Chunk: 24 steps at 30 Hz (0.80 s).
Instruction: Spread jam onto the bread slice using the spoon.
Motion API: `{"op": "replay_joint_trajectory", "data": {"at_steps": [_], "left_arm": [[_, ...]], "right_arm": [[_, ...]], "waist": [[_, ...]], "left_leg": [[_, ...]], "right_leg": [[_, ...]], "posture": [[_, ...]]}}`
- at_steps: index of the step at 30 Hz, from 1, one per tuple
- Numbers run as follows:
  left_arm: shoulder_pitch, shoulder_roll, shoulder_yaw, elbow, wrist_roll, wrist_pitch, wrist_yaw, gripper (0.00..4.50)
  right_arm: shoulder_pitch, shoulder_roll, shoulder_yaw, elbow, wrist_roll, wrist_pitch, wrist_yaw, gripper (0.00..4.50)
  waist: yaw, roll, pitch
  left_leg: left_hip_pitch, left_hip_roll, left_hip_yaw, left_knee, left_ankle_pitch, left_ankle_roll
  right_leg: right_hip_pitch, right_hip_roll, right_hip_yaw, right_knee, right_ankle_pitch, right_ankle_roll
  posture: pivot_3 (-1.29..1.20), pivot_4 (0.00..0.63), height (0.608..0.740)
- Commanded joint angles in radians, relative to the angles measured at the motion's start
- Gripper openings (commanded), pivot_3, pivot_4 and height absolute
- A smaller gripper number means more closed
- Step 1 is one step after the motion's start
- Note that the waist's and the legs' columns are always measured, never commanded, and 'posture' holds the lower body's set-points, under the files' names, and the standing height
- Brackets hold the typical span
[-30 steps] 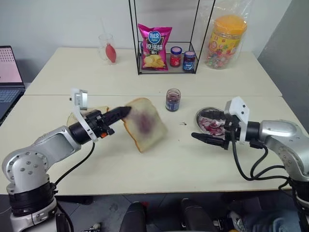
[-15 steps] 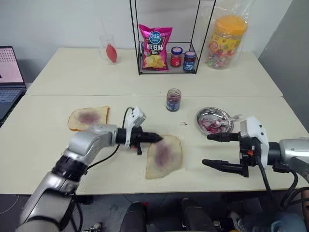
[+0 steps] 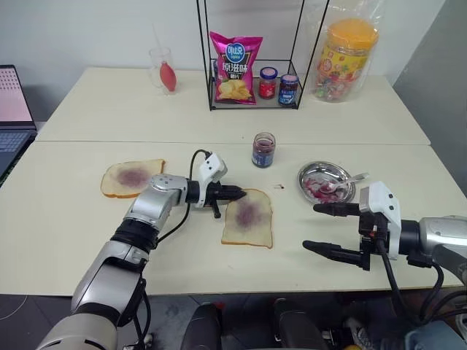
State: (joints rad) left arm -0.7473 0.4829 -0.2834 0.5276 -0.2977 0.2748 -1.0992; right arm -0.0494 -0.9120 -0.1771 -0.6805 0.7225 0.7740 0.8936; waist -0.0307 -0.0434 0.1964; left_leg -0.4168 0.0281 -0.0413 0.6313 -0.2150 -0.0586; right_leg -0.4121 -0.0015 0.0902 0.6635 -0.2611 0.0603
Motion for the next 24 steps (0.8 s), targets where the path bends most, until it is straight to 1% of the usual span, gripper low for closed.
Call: {"op": "replay_joint_trajectory", "data": {"at_steps": [1, 2, 5, 7, 8, 9, 10, 13, 15, 18, 20, 21, 23, 24], "left_arm": [[-0.020, -0.009, 0.064, 0.006, 0.023, -0.042, 0.031, 0.51], [-0.021, -0.011, 0.072, 0.007, 0.025, -0.044, 0.031, 0.62], [-0.019, -0.001, 0.080, 0.002, 0.052, -0.081, 0.025, 1.31], [-0.009, 0.014, 0.088, -0.008, 0.067, -0.097, 0.019, 1.63], [-0.004, 0.022, 0.092, -0.014, 0.072, -0.099, 0.018, 1.88], [0.002, 0.030, 0.094, -0.019, 0.083, -0.113, 0.020, 2.03], [0.007, 0.034, 0.098, -0.030, 0.089, -0.119, 0.029, 2.32], [0.018, 0.053, 0.122, -0.069, 0.109, -0.164, 0.065, 2.32], [0.029, 0.066, 0.143, -0.136, 0.113, -0.167, 0.087, 2.32], [0.079, 0.140, 0.204, -0.275, 0.080, -0.163, 0.062, 2.32], [0.168, 0.217, 0.236, -0.501, 0.049, -0.208, -0.001, 2.32], [0.221, 0.266, 0.262, -0.599, 0.010, -0.208, -0.054, 2.32], [0.285, 0.320, 0.292, -0.753, -0.062, -0.135, -0.081, 2.32], [0.318, 0.338, 0.312, -0.795, -0.079, -0.108, -0.073, 2.50]], "right_arm": [[0.019, -0.005, -0.012, -0.021, -0.014, -0.043, 0.011, 4.50], [0.023, -0.005, -0.011, -0.021, -0.015, -0.048, 0.011, 4.50], [0.030, -0.001, 0.000, -0.024, -0.022, -0.063, 0.009, 4.50], [0.028, 0.007, 0.012, -0.032, -0.025, -0.065, -0.002, 4.50], [0.026, 0.010, 0.017, -0.036, -0.026, -0.065, -0.007, 4.50], [0.024, 0.013, 0.023, -0.040, -0.029, -0.068, -0.012, 4.50], [0.024, 0.016, 0.025, -0.040, -0.036, -0.076, -0.014, 4.50], [0.022, 0.025, 0.022, -0.056, -0.036, -0.080, -0.030, 4.50], [0.049, 0.023, -0.011, -0.053, -0.037, -0.103, -0.021, 4.50], [0.052, 0.067, -0.026, -0.024, -0.067, -0.149, -0.070, 4.50], [0.093, 0.116, -0.112, 0.045, -0.119, -0.277, -0.069, 4.50], [0.092, 0.143, -0.137, 0.065, -0.124, -0.277, -0.109, 4.50], [0.093, 0.160, -0.182, 0.107, -0.139, -0.297, -0.133, 4.50], [0.083, 0.179, -0.192, 0.126, -0.149, -0.300, -0.166, 4.50]], "waist": [[0.000, 0.000, 0.000], [0.000, 0.000, 0.000], [-0.001, 0.000, 0.000], [-0.001, 0.000, 0.000], [-0.001, 0.000, 0.000], [-0.001, 0.000, 0.000], [-0.001, 0.000, 0.000], [-0.001, 0.000, 0.000], [0.000, 0.000, 0.000], [-0.001, 0.000, 0.000], [-0.004, 0.000, 0.000], [-0.004, 0.000, 0.000], [-0.003, 0.001, 0.000], [-0.002, 0.002, 0.000]], "left_leg": [[0.000, 0.000, 0.000, 0.000, 0.000, 0.000], [0.000, 0.000, 0.000, 0.001, 0.000, 0.000], [0.001, 0.000, 0.000, 0.001, 0.000, 0.000], [0.001, 0.000, 0.000, 0.002, 0.000, 0.000], [0.001, 0.000, 0.000, 0.002, 0.000, 0.000], [0.001, 0.000, 0.000, 0.002, 0.000, 0.000], [0.001, 0.000, 0.000, 0.002, 0.000, 0.000], [0.001, 0.000, 0.000, 0.002, 0.000, 0.000], [0.001, 0.000, -0.001, 0.002, 0.000, 0.000], [0.000, 0.001, -0.001, 0.002, 0.000, 0.000], [0.001, 0.001, 0.000, 0.002, 0.000, 0.000], [0.001, 0.001, 0.000, 0.002, 0.000, 0.000], [0.001, 0.001, 0.000, 0.001, 0.000, 0.000], [0.002, 0.001, 0.000, 0.001, 0.000, 0.000]], "right_leg": [[0.000, 0.000, 0.000, 0.000, 0.000, 0.000], [0.001, 0.000, 0.000, 0.000, 0.001, 0.000], [0.001, 0.000, 0.000, 0.000, 0.001, 0.001], [0.001, 0.000, 0.000, 0.000, 0.001, 0.001], [0.001, 0.000, 0.000, 0.000, 0.001, 0.001], [0.001, 0.000, 0.000, 0.000, 0.001, 0.001], [0.001, 0.000, 0.000, 0.000, 0.002, 0.001], [0.001, 0.000, 0.000, 0.000, 0.002, 0.001], [0.001, 0.000, 0.000, 0.000, 0.002, 0.001], [0.002, 0.000, 0.000, 0.000, 0.002, 0.001], [0.002, 0.000, 0.000, 0.001, 0.002, 0.001], [0.001, 0.000, 0.000, 0.001, 0.002, 0.000], [0.002, 0.000, 0.000, 0.000, 0.004, -0.004], [0.002, -0.001, 0.000, 0.001, 0.004, -0.004]], "posture": [[0.00, 0.150, 0.740], [0.00, 0.150, 0.740], [0.00, 0.150, 0.740], [0.00, 0.150, 0.740], [0.00, 0.150, 0.740], [0.00, 0.150, 0.740], [0.00, 0.150, 0.740], [0.00, 0.150, 0.740], [0.00, 0.150, 0.740], [0.00, 0.150, 0.740], [0.00, 0.150, 0.740], [0.00, 0.150, 0.740], [0.00, 0.150, 0.740], [0.00, 0.150, 0.740]]}}
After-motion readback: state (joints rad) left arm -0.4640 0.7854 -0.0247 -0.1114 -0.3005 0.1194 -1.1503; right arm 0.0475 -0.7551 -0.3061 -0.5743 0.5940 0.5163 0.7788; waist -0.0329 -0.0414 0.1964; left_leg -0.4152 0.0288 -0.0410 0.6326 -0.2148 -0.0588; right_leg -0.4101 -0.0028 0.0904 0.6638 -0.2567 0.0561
